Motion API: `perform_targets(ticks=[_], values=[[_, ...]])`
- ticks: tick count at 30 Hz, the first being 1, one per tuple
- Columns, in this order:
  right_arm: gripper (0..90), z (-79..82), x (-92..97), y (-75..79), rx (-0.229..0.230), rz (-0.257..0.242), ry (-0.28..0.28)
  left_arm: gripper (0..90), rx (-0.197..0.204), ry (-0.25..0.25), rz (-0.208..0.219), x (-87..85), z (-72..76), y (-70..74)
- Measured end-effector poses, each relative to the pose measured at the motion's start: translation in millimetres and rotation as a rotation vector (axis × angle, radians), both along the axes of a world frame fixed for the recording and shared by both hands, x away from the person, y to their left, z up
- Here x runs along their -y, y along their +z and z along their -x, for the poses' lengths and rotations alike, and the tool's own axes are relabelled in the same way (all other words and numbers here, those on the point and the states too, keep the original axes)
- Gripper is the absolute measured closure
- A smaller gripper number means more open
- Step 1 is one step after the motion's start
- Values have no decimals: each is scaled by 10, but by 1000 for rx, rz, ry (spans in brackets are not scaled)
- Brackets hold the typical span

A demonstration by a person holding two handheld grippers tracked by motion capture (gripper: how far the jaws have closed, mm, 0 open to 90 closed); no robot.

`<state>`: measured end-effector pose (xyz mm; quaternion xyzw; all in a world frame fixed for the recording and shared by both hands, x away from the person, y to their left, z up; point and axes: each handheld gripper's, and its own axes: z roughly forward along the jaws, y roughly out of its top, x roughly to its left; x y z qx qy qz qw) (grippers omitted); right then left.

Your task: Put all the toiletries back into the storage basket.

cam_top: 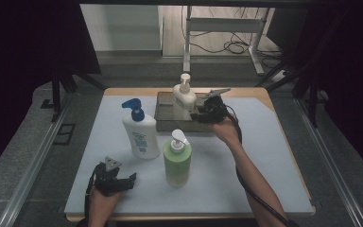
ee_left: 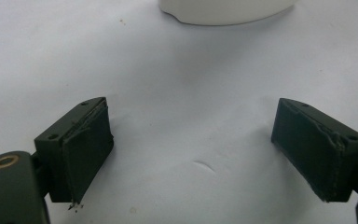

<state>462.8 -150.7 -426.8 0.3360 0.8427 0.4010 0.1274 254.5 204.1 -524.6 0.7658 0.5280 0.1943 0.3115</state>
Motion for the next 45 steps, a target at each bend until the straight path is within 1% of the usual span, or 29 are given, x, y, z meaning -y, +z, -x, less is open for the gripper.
perform_targets(ticks=[1, 4, 7, 8, 11, 13, 16, 21, 25, 29, 34, 38, 45], values=[[570, 4, 15, -2, -6, 1, 2, 118, 0, 0, 0, 0, 0, 0], [650, 8, 63, -6, -4, 24, -3, 118, 0, 0, -1, 1, 0, 0], [734, -3, 105, -4, -10, 34, -21, 117, 0, 0, 0, 1, 0, 0], [754, -9, 114, -4, -17, 31, -27, 117, 0, 0, 0, 1, 0, 0], [818, -34, 126, -19, -12, 31, -39, 118, 0, 0, 0, 1, 0, 0], [858, -50, 113, -43, -22, 32, -58, 117, 0, 0, 0, 1, -1, 0], [895, -88, 89, -89, -28, 38, -76, 117, 0, 0, 0, 1, -1, 0], [899, -154, 38, -159, -44, 43, -95, 117, 0, 0, 0, 0, -1, 0], [899, -185, -2, -209, -52, 63, -103, 117, -1, 0, -1, 0, -1, 1], [895, -226, -23, -247, -68, 67, -112, 117, -1, 1, 0, 1, -2, 1], [890, -261, -49, -270, -90, 64, -115, 117, -1, 1, 0, 2, -3, 1], [887, -268, -84, -286, -94, 78, -121, 117, -1, 1, 0, 2, -3, 1], [873, -286, -91, -292, -106, 83, -131, 117, -1, 2, 0, 3, -5, 1]])
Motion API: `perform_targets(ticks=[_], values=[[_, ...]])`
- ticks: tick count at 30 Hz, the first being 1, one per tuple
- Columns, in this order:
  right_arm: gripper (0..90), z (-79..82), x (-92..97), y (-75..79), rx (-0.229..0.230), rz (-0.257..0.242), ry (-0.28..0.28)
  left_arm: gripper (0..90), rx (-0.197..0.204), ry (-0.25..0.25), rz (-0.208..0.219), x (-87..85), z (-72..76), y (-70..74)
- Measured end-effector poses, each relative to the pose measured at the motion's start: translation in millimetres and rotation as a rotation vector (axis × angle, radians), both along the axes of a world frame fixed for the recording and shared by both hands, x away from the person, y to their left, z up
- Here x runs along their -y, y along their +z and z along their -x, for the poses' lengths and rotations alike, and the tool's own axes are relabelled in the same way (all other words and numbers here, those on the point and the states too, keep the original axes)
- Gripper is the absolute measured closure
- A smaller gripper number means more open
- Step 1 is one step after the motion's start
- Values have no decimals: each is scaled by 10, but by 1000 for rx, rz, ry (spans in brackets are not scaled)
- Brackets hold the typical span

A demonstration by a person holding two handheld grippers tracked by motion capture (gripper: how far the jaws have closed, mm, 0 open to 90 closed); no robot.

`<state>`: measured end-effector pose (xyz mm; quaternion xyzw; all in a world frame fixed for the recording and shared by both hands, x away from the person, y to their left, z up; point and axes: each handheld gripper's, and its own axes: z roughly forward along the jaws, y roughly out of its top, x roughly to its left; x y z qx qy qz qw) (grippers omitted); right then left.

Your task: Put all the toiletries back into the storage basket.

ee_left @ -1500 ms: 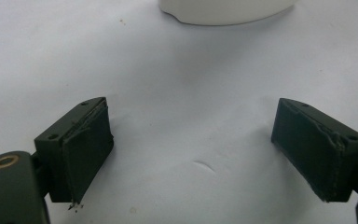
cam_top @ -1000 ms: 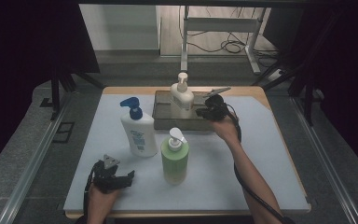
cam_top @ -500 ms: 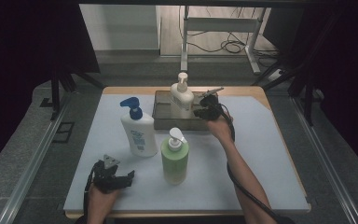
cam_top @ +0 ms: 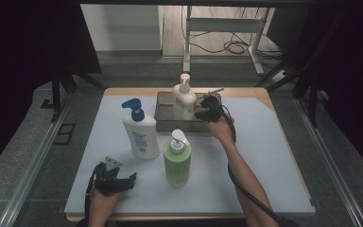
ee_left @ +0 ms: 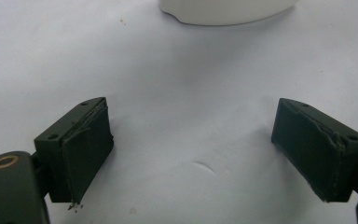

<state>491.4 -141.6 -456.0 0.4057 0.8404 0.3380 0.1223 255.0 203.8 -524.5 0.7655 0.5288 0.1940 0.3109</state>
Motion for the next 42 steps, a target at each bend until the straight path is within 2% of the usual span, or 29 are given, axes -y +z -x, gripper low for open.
perform_targets(ticks=[9, 42], values=[[864, -29, -77, -49, -19, 2, 1, 117, 0, 0, 0, 0, -1, 0], [843, -40, -404, -96, -24, 7, 33, 116, 0, 0, 1, 0, -2, 1]])
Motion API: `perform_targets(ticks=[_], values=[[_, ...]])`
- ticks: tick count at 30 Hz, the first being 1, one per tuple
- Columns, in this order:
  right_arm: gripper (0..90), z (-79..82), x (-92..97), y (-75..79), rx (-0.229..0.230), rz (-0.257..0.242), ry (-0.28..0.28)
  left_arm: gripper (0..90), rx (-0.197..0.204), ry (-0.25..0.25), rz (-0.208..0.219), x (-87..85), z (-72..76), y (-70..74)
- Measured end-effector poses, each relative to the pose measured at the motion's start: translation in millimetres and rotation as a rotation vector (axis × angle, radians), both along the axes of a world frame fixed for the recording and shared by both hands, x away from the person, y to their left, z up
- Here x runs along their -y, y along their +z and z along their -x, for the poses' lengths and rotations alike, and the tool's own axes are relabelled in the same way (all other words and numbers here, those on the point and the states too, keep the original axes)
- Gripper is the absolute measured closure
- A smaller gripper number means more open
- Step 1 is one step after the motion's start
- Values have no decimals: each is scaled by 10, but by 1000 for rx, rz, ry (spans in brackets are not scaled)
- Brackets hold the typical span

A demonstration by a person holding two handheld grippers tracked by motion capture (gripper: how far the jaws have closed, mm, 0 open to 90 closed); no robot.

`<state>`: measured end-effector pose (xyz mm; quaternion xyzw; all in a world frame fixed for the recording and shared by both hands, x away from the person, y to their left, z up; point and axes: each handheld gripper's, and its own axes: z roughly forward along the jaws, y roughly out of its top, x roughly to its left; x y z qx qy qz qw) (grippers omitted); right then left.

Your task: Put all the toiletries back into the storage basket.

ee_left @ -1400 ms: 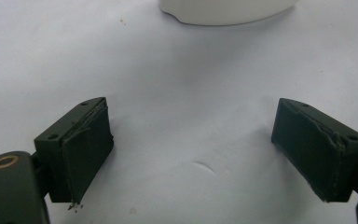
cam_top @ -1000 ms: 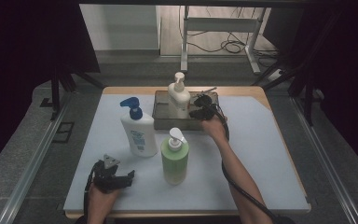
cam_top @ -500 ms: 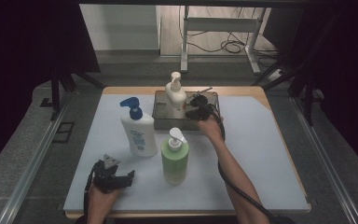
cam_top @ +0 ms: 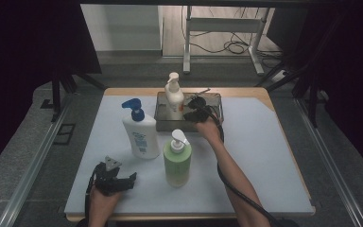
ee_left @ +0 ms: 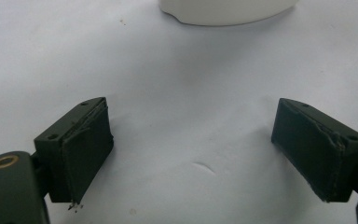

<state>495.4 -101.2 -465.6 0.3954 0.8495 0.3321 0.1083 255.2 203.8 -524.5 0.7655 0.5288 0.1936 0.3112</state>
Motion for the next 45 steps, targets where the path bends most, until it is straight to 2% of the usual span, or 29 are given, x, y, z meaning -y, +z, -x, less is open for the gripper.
perform_targets(ticks=[11, 35, 41, 45], values=[[838, -42, -50, 33, -6, 3, -12, 117, 0, 0, 0, 0, 0, 0], [823, -69, -259, 28, -11, 22, 10, 116, -1, 0, -1, 1, 0, 1], [819, -99, -284, 14, -18, 14, -3, 117, -1, 1, 0, 1, 0, 1], [820, -125, -294, -14, -21, 30, 2, 117, -1, 0, -1, 1, 0, 0]])
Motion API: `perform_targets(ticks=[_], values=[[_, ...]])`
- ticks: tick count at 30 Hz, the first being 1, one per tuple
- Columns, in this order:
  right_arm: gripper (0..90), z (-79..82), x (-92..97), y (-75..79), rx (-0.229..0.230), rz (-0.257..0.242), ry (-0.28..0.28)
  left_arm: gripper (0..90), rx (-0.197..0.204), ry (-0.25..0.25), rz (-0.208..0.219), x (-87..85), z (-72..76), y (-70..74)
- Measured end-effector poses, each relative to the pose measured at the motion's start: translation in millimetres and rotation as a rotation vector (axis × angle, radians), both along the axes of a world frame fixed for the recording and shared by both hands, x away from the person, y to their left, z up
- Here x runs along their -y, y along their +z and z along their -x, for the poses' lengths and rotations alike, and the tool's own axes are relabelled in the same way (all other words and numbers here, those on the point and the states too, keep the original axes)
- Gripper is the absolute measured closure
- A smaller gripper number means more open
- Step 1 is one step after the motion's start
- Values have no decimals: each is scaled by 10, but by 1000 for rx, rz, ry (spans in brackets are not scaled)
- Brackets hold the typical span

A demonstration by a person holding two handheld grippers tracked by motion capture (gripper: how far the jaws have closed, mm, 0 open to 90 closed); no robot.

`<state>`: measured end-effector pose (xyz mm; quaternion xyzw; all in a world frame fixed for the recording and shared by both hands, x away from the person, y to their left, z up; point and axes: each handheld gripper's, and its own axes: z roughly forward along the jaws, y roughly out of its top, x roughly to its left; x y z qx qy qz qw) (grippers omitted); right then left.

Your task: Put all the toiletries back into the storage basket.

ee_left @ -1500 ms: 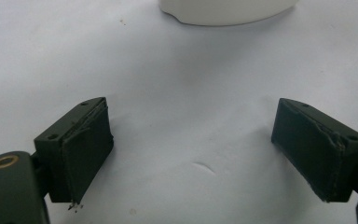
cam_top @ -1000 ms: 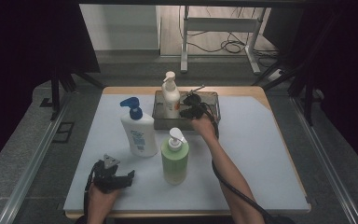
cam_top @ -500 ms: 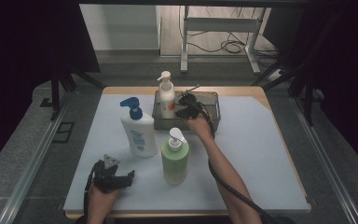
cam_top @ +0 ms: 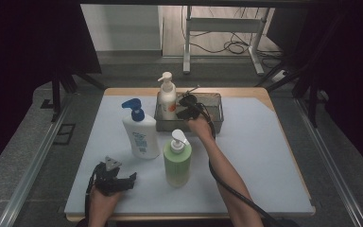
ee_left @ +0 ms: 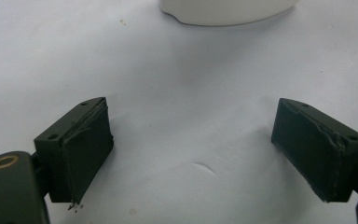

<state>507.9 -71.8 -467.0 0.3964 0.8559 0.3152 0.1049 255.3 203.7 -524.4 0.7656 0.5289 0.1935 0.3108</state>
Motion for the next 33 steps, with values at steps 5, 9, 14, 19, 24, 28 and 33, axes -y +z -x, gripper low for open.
perform_targets(ticks=[5, 9, 14, 19, 24, 28, 33], values=[[819, -16, -33, -12, -12, -6, -7, 117, 0, 0, 0, 0, 0, 0], [814, -23, -71, -20, -13, -2, 1, 116, 0, 0, 0, 0, 0, 0], [816, -29, -121, -38, -14, 4, 8, 116, 0, 0, 0, 0, 0, 0], [818, -40, -159, -57, -18, 3, 7, 116, 0, 0, 0, 0, 0, 0], [820, -43, -192, -56, -23, -6, 2, 117, 0, 0, 0, 0, 0, 0], [827, -45, -217, -57, -24, -13, 4, 117, 0, 0, 0, 0, 0, 0], [835, -45, -234, -51, -28, -20, -5, 116, -1, 0, 0, 0, -1, 0]])
